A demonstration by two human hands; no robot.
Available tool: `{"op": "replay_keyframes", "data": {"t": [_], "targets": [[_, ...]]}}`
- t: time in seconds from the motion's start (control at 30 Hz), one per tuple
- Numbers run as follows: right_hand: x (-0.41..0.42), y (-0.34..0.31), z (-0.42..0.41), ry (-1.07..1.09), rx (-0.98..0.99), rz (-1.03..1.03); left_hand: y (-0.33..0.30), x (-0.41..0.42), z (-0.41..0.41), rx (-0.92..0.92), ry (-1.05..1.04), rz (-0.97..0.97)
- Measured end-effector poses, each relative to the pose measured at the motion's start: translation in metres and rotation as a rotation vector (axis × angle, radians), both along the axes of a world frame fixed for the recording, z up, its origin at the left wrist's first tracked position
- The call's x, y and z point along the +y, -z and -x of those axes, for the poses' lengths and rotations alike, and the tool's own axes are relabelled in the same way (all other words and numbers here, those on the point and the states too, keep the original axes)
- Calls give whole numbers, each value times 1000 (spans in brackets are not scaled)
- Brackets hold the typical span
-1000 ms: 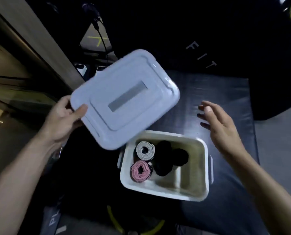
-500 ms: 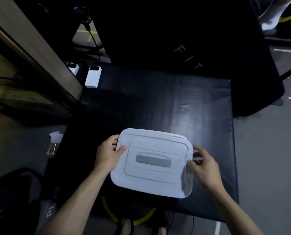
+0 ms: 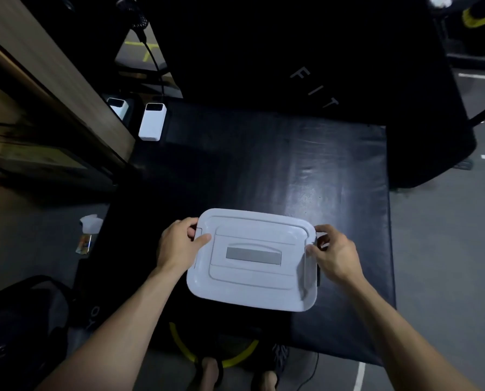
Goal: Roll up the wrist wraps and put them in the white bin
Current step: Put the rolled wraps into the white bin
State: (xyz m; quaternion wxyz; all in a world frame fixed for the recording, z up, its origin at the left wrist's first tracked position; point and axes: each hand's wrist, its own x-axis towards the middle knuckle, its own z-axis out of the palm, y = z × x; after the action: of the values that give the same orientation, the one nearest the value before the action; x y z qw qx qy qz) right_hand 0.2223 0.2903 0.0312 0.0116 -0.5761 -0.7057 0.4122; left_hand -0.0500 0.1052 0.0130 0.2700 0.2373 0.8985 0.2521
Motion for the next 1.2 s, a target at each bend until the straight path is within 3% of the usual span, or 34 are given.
{"op": "replay_keyframes", "data": {"t": [0.23,0.37,0.43,0.63,0.97,1.1,1.2], "targets": [[7,2,3,-29,-208,42,-4,6,14,12,78,142],[9,-1,-7,115,-206,380,-2,0,20,-291,-99,228],[9,-2,-10,116,-210,429,-3,-2,22,-316,-106,255],[13,-3,-4,138,-227,356,-18,7,14,-82,16,355],[16,-17,13,57,-395,253,-16,6,6,84,144,340],[7,-17,21,-26,-478,138,-17,2,9,22,190,311],[-1,-14,20,-37,-492,92,-14,-13,20,-203,225,244]]}}
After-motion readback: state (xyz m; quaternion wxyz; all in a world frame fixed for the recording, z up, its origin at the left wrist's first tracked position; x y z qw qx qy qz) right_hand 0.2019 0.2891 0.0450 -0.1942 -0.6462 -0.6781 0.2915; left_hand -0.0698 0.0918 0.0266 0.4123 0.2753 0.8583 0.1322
